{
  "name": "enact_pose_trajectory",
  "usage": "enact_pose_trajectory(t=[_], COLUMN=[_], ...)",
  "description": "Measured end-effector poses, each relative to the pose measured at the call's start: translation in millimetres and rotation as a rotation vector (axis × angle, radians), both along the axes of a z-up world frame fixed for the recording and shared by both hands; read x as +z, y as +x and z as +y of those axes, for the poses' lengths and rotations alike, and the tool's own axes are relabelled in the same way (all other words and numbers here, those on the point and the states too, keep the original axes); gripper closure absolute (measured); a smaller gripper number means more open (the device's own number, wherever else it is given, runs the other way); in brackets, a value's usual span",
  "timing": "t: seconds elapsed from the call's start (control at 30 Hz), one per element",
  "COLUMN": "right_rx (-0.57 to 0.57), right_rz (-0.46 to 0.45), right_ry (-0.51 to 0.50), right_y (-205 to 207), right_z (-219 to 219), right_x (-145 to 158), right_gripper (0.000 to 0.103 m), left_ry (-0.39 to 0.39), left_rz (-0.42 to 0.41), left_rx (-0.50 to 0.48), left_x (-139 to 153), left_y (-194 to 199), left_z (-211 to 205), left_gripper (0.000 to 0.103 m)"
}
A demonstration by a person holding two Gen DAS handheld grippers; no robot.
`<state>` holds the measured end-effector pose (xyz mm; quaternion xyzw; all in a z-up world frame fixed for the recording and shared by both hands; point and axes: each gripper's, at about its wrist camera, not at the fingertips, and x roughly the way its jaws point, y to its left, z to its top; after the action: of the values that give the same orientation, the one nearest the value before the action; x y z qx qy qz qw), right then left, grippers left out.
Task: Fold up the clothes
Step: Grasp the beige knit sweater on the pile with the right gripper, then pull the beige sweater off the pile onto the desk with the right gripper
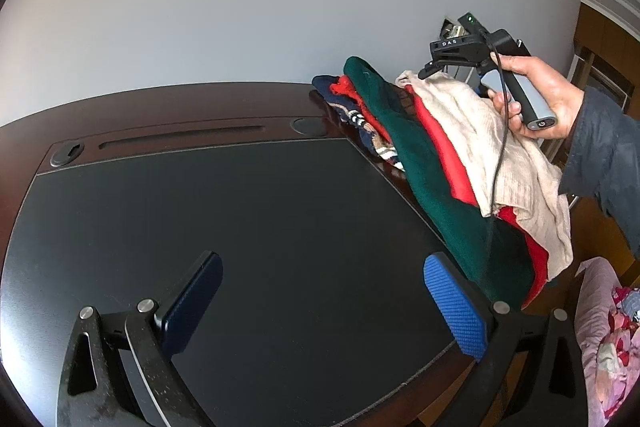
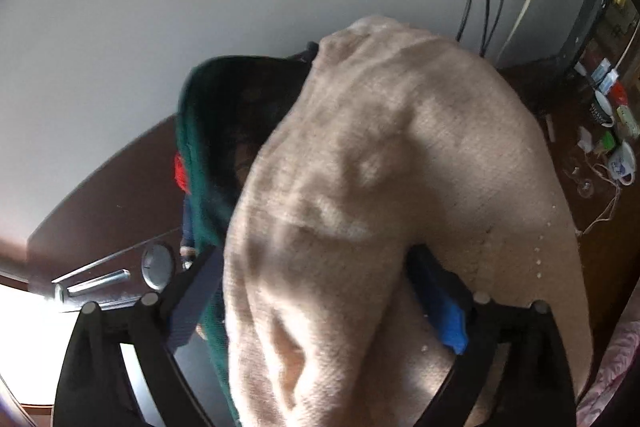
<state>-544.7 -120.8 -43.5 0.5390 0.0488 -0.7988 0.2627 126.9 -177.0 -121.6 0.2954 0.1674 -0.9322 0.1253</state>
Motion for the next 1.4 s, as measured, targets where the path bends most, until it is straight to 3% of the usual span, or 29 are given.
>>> enact_pose_trajectory(t=[0.1,0.2,0.27,0.37,0.4,0.53,0.7,0.87,0.9,1.03,1.13,1.23,1.27,1.3,1.4], right_rx=[0.019,0.024,-0.020,-0.077,-0.072,0.044,0.238,0.582,0.642,0.743,0.754,0.750,0.755,0.755,0.790], right_rz=[0.087,0.093,0.021,-0.042,-0.041,0.103,0.179,0.121,0.104,-0.050,-0.129,-0.124,-0.118,-0.094,-0.054], right_ry=[-0.044,-0.027,-0.070,-0.165,-0.201,-0.275,-0.420,-0.461,-0.454,-0.341,-0.274,-0.287,-0.280,-0.269,-0.232], right_y=[23.1,30.6,21.7,16.7,20.7,65.7,171.9,323.8,352.6,423.7,436.5,405.9,378.3,379.2,369.3], right_z=[10.8,21.2,35.5,54.8,58.1,63.2,80.9,71.2,67.0,46.1,48.8,63.6,66.1,69.7,48.1], right_x=[15.8,10.8,0.5,-5.9,-4.5,17.8,58.8,47.5,39.7,-36.9,-78.5,-90.6,-91.0,-82.5,-59.6], right_gripper=[0.052,0.077,0.083,0.081,0.080,0.096,0.096,0.096,0.096,0.096,0.095,0.092,0.091,0.088,0.067], left_ry=[-0.002,0.003,0.000,-0.028,-0.032,-0.028,-0.012,0.022,0.029,0.037,0.014,0.015,0.022,0.028,0.040], left_rz=[0.002,-0.001,-0.001,-0.001,-0.001,0.001,0.022,0.051,0.056,0.071,0.064,0.053,0.048,0.043,0.033], left_rx=[-0.004,-0.015,-0.033,-0.053,-0.055,-0.029,0.044,0.175,0.205,0.291,0.318,0.319,0.313,0.307,0.274], left_x=[0.5,1.1,2.9,5.5,5.9,6.6,9.1,15.1,15.9,21.0,24.0,20.6,18.1,15.6,11.2], left_y=[0.9,1.0,2.8,7.1,8.2,9.1,12.5,19.0,21.3,35.0,41.4,41.5,39.9,38.3,33.9], left_z=[2.1,5.0,10.0,18.5,19.4,14.8,-2.2,-33.8,-40.3,-58.9,-66.6,-70.4,-70.8,-71.2,-66.8], left_gripper=[0.001,0.001,0.001,0.001,0.001,0.001,0.001,0.001,0.001,0.001,0.001,0.001,0.001,0.001,0.001])
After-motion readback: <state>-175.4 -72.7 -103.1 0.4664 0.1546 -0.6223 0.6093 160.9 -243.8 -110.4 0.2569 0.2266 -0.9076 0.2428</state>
